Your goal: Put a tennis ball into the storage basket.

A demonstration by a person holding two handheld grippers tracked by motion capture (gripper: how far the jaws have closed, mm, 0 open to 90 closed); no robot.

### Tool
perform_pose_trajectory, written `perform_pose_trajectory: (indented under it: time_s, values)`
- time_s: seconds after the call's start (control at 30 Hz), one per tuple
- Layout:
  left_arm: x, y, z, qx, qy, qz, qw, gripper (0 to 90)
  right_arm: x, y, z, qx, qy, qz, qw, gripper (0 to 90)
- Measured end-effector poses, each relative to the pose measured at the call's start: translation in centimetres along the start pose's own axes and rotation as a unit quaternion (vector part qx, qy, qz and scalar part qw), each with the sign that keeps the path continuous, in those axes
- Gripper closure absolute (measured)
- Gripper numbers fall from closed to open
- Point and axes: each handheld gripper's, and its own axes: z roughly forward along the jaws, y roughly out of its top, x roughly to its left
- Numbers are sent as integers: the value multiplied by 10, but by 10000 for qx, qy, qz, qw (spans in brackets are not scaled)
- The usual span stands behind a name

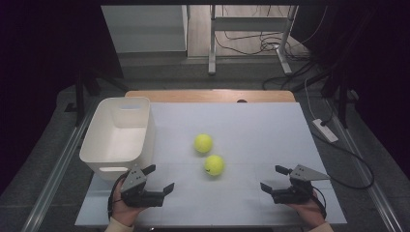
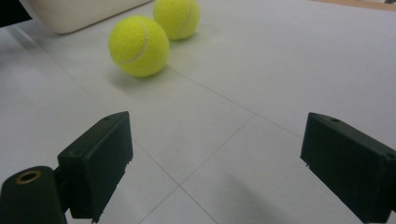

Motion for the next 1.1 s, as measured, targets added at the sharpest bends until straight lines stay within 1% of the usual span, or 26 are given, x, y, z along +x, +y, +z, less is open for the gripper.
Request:
perform_pose_trajectory:
  time_s: [0.1, 0.23, 0.43, 0.57, 0.67, 0.83, 1.0, 1.1]
  values:
    - [-1, 4, 0, -7, 60, -46, 10000, 76, 1, 0, 1, 39, 44, -44, 10000, 94]
    - [-4, 9, -1, -17, 75, -33, 10000, 80, 2, -1, 0, 35, 67, -34, 10000, 94]
    - [-8, 16, 0, 22, 12, -11, 10000, 82, 1, -1, -4, -20, -3, 62, 10000, 94]
    - [-11, 20, 3, 89, -81, 39, 9999, 83, 2, -1, -4, -15, -16, 44, 10000, 94]
    - [-13, 24, 5, 142, -105, 82, 9998, 85, 4, 0, -4, -23, -17, 28, 10000, 94]
    - [-15, 28, 6, 197, -124, 96, 9997, 83, 4, 0, -4, -24, -23, 42, 10000, 94]
    - [-15, 30, 7, 245, -48, 75, 9997, 84, 3, 0, -4, -41, -14, 56, 10000, 94]
    - [-16, 32, 8, 277, -52, 84, 9996, 86, 4, 0, -4, -38, 3, 25, 10000, 94]
